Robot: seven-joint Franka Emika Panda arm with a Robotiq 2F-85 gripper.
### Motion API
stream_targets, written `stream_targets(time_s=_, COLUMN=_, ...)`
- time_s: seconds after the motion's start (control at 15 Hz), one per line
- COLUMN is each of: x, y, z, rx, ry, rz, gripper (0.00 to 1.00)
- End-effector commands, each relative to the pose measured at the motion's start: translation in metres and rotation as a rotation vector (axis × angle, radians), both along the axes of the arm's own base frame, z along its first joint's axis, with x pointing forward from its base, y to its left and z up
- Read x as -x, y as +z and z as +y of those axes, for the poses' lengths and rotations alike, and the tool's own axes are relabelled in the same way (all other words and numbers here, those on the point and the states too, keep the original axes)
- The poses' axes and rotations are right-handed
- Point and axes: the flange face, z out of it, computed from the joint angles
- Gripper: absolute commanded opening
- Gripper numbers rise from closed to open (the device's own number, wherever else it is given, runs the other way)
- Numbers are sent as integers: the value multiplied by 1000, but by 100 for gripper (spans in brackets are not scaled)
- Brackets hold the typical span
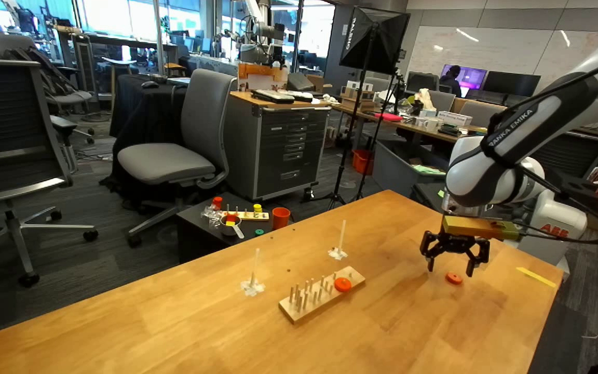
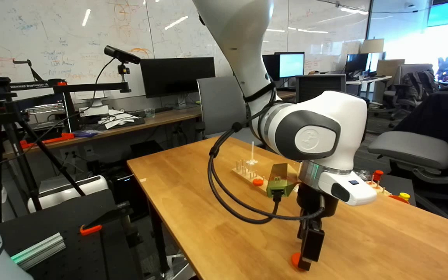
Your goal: Put the yellow rings on the wooden rack- on top of each other
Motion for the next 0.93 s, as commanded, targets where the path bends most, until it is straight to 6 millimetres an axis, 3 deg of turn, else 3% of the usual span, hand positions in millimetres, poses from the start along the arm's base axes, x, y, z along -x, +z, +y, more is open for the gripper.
stream_targets(time_s=0.0, x=2, y=3, z=0, rx=-40, ry=-52, rz=-35, gripper=100)
stream_targets(time_s=0.53, x=10, y=-3, z=-21, rx=-65, ry=-127, rz=-38, gripper=100)
stream_targets(time_s=0.87, x=15, y=-17, z=-18, rx=-89, ry=-152, rz=-30, gripper=100)
